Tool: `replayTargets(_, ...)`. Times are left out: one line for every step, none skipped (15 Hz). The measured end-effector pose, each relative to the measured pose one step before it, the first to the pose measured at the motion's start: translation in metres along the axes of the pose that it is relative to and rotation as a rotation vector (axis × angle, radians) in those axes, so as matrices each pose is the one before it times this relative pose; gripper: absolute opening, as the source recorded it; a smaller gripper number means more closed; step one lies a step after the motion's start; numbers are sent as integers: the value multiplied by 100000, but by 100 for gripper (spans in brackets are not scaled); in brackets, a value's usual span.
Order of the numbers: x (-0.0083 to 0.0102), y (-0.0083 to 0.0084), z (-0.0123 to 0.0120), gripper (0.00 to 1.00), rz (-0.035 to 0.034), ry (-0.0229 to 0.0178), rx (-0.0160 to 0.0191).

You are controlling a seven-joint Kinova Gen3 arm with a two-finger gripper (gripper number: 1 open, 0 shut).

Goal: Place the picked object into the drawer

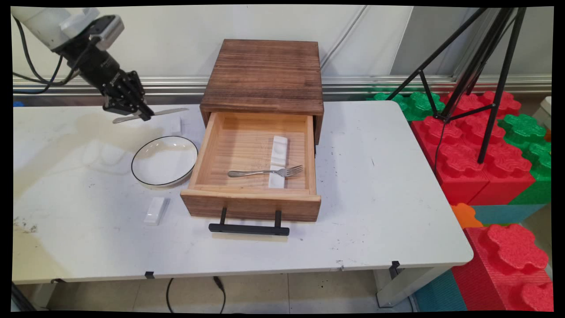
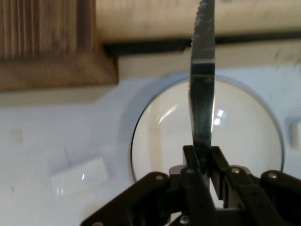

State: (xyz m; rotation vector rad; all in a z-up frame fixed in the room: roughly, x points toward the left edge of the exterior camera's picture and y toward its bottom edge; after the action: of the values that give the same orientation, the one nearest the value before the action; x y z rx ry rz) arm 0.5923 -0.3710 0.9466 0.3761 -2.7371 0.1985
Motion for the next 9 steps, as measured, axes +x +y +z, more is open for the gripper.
replayTargets(940, 392, -337, 0, 88, 2187, -304)
replayTargets(1152, 440, -260, 0, 214, 2451, -299)
replayTargets(1155, 427, -121, 0, 49, 2407, -234)
replayTargets(978, 343, -12, 0, 72, 1968, -121)
replayTargets(1154, 357, 103, 0, 286, 2202, 80)
replayTargets(1152, 299, 227, 0, 360, 1975, 300)
replayTargets(953, 209, 264, 0, 343, 1498, 342)
replayTargets(1132, 162, 429, 0, 491, 1671, 545)
replayTargets(1036, 156, 517, 0, 651, 1245, 613)
